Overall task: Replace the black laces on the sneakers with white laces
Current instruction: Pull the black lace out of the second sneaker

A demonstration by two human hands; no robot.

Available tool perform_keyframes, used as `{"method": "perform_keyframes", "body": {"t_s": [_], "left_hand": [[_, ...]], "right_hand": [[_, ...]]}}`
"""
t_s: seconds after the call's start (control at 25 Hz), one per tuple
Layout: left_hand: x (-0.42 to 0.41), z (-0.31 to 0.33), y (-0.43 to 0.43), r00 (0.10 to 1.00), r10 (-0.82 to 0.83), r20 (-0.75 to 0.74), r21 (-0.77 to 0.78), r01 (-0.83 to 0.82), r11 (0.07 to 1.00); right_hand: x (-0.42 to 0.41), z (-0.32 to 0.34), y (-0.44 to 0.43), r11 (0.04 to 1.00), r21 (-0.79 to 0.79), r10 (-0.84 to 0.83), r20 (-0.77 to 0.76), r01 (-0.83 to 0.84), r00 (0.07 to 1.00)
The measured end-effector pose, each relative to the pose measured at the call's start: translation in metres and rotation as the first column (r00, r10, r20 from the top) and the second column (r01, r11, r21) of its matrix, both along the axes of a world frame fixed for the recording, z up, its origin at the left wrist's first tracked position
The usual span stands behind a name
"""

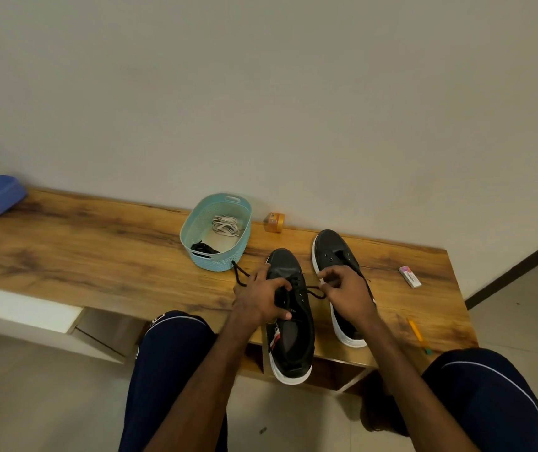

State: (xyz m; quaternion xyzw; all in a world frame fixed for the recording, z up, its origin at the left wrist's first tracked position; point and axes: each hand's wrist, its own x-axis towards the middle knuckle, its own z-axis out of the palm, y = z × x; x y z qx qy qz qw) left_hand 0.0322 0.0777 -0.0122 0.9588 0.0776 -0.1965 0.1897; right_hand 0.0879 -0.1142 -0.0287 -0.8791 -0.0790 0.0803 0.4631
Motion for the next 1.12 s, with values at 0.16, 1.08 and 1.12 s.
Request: {"method": "perform_keyframes", "body": {"t_s": [0.16,1.08,1.12], "left_hand": [[-0.001,0.001,0.001,1.000,-0.003,-0.003,-0.014,0.003,1.000],[-0.002,-0.008,0.002,0.999,0.007,-0.035,0.010,-0.006,1.000],[-0.002,-0.008,0.001,0.998,-0.005,-0.056,0.029,0.006,1.000]], "right_hand": [[-0.014,-0.001,0.019,0.931,-0.268,0.294,0.147,-0.248,0.945],[-0.007,0.011,-0.004,0.988,-0.103,-0.082,0.272,0.114,0.959],[-0.002,0.015,-0.013,0.980,-0.049,-0.177,0.225,0.192,0.958]]}}
